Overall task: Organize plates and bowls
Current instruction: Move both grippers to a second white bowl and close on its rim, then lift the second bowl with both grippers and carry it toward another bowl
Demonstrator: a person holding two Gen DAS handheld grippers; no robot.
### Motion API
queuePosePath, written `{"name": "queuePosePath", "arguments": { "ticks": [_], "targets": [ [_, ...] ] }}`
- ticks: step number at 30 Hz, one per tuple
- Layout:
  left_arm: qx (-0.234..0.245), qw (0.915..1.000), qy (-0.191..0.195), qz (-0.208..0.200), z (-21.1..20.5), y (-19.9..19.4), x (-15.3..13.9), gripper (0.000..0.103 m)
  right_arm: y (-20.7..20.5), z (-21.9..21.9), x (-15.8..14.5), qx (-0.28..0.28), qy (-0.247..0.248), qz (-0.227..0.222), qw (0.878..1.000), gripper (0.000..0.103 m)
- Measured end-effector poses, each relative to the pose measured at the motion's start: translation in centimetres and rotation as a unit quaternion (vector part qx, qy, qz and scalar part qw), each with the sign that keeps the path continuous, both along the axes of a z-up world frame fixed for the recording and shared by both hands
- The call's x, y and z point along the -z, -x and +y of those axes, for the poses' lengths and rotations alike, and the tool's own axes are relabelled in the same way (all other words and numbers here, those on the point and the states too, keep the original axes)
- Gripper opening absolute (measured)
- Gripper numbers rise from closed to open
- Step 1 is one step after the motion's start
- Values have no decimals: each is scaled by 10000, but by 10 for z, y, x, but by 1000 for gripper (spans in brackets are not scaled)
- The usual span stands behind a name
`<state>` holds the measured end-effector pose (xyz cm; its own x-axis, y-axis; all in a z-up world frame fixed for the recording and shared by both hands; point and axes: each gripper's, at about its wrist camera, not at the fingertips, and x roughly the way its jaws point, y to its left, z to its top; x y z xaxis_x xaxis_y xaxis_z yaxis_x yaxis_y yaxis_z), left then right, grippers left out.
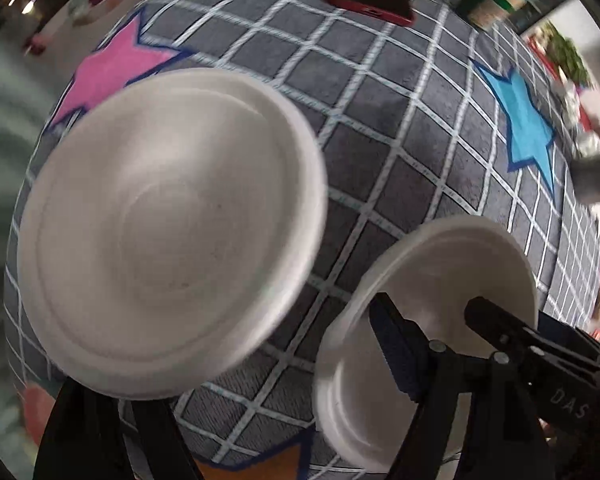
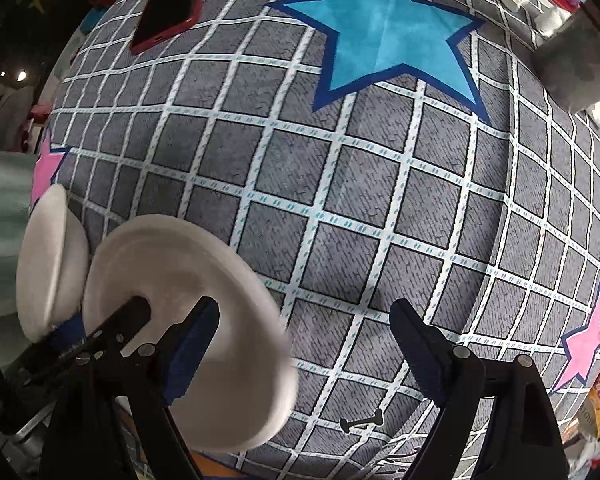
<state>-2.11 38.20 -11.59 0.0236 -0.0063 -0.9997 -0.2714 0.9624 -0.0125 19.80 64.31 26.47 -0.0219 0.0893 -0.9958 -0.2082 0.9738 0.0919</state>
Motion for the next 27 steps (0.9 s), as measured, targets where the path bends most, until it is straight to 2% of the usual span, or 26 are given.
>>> {"name": "queuePosePath", "arguments": {
  "ticks": [2,3,5,6,7,8,10,13,17,19,20,27],
  "targets": [
    [255,9996,-90,-2,-14,-12,1,76,0,2,5,55,-68,129,9999,73],
    [343,9994,-89,-27,-26,-20,-1,74,-2,-6,8,51,-53,165,9998,72],
    [522,9986,-58,-54,-44,-28,-1,59,-1,-5,5,-30,-74,109,9999,58],
    [541,9985,-85,-83,-53,-30,-2,55,0,-6,5,-66,-119,113,9998,54],
    [724,9973,-79,-87,-61,-34,-3,46,1,-4,4,-108,-158,129,9997,45],
    [706,9974,-115,-101,-71,-36,-4,38,1,-1,5,-166,-207,170,9995,36],
    [760,9970,-162,-75,-85,-42,-4,37,4,4,4,-188,-278,267,9991,25],
    [910,9957,-153,-1,-103,-40,-1,37,11,4,5,-62,-356,381,9986,24],
    [1075,9940,-189,62,-137,25,7,37,30,0,11,-31,-293,561,9980,24],
    [1131,9933,-189,114,-145,38,9,36,43,-2,16,-12,-267,673,9974,24],
    [976,9949,-243,103,-147,48,8,36,49,-3,18,-3,-263,720,9971,24],
    [1106,9932,-266,236,-162,110,11,36,103,1,34,-82,-146,1188,9928,24]
  ]
}}
